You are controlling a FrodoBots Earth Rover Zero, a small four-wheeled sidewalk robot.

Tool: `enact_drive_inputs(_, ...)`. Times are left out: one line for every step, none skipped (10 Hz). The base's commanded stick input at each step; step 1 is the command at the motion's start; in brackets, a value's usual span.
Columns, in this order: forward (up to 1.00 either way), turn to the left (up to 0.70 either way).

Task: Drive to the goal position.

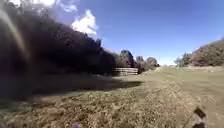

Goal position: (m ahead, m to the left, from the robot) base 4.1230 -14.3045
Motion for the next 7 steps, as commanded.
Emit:
enact_drive_inputs(0.70, 0.00)
enact_drive_inputs(0.70, 0.00)
enact_drive_inputs(0.70, 0.00)
enact_drive_inputs(0.70, 0.00)
enact_drive_inputs(0.70, 0.00)
enact_drive_inputs(0.70, 0.00)
enact_drive_inputs(0.70, 0.00)
